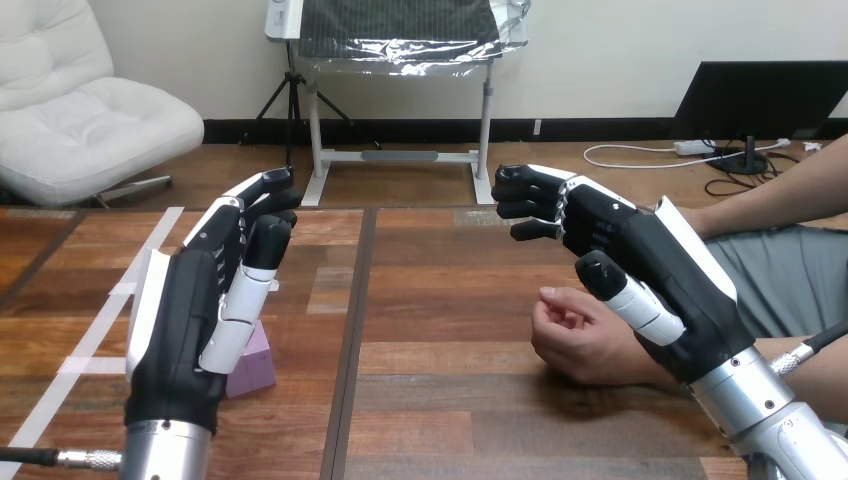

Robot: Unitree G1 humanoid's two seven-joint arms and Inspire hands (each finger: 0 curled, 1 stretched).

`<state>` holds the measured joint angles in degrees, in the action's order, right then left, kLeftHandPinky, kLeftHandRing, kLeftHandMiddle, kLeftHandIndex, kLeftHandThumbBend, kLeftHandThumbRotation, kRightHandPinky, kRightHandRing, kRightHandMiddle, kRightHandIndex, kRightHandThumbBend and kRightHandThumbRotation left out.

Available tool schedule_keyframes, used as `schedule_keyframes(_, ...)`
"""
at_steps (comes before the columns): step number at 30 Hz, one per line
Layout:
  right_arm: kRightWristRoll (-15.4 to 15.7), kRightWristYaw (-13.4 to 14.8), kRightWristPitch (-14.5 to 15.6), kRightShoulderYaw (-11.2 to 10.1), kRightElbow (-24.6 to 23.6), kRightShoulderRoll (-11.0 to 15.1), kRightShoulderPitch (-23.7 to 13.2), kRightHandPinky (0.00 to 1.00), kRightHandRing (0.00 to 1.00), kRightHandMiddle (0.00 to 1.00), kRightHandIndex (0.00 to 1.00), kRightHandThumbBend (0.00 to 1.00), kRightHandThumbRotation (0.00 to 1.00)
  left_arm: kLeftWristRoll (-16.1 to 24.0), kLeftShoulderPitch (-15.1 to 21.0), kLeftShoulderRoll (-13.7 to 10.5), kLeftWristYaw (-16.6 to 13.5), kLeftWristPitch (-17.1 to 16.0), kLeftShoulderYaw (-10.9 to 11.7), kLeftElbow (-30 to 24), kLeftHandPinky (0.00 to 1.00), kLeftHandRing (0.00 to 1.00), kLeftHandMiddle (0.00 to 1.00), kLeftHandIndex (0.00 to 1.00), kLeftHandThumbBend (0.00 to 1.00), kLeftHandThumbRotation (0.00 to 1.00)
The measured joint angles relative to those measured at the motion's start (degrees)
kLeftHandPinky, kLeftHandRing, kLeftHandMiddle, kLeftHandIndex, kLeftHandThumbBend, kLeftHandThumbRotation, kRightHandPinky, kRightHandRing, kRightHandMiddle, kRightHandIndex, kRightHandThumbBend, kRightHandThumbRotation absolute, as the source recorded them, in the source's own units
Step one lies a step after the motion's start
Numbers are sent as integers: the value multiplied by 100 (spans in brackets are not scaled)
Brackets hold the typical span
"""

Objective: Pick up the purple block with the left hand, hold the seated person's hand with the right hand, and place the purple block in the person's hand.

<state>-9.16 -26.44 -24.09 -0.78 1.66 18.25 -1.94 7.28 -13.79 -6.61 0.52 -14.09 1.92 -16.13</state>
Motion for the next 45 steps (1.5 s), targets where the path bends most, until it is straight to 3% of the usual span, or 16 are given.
schedule_keyframes(13,-22,-18,6,-4,0,1,0,77,82,83,82,98,87,111,40,-10,-25,0,12,38,79,77,80,81,71,100)
schedule_keyframes(22,-22,-18,7,-13,0,3,0,77,82,83,82,97,87,291,175,-66,-84,1,47,218,73,77,80,81,64,99)
schedule_keyframes(28,-23,-22,8,-17,0,4,0,77,82,83,82,97,87,359,362,-199,-84,1,98,519,70,77,80,81,60,96)
schedule_keyframes(37,-49,-65,12,-36,0,6,-1,78,82,83,82,97,86,606,624,-457,-57,123,139,901,70,81,83,83,63,94)
schedule_keyframes(45,-108,-95,67,-45,0,5,-2,78,83,83,82,97,85,817,897,-693,34,429,134,1207,80,85,85,85,67,90)
